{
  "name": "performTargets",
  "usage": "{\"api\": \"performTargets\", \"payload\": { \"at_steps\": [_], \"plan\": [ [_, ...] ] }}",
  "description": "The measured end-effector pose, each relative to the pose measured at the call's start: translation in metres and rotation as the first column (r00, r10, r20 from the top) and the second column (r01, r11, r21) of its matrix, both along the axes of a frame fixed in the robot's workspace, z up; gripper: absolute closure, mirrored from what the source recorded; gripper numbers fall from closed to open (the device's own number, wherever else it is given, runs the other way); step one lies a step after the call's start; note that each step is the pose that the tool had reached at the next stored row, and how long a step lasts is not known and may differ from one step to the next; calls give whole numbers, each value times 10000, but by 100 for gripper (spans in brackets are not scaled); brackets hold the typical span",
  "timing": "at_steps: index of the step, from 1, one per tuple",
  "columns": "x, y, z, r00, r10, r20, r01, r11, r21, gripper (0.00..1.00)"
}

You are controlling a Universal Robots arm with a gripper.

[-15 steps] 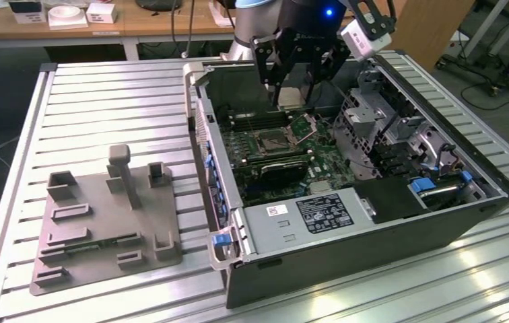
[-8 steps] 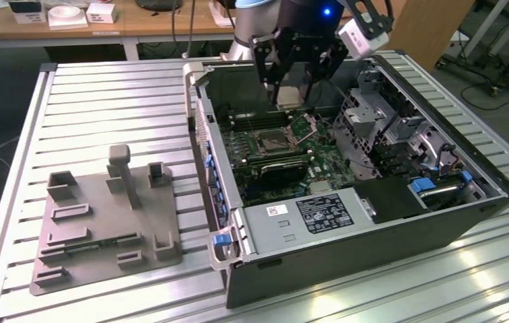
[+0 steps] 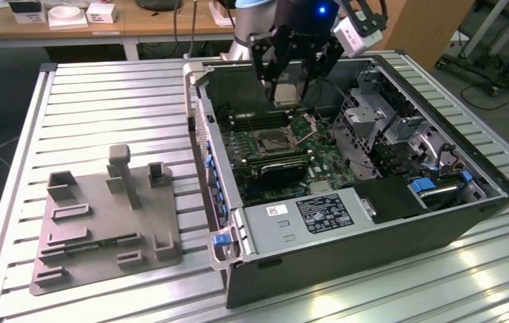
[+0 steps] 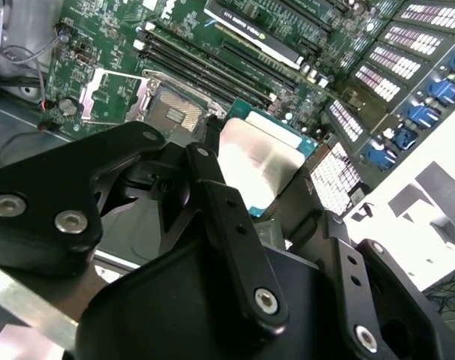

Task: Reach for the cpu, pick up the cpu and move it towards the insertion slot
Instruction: 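Pick up the cpu and move it towards the insertion slot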

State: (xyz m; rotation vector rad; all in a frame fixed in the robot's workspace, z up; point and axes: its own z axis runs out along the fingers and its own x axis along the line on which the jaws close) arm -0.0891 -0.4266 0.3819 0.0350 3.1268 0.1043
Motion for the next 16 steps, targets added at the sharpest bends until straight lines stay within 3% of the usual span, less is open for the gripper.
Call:
{"api": "performTargets", "payload": {
  "at_steps": [5, 16],
  "plan": [
    [0, 64, -16, 10000, -1, 0, 1, 10000, 0, 46],
    [-1, 82, -24, 10000, -2, 0, 2, 10000, -1, 46]
  ]
}}
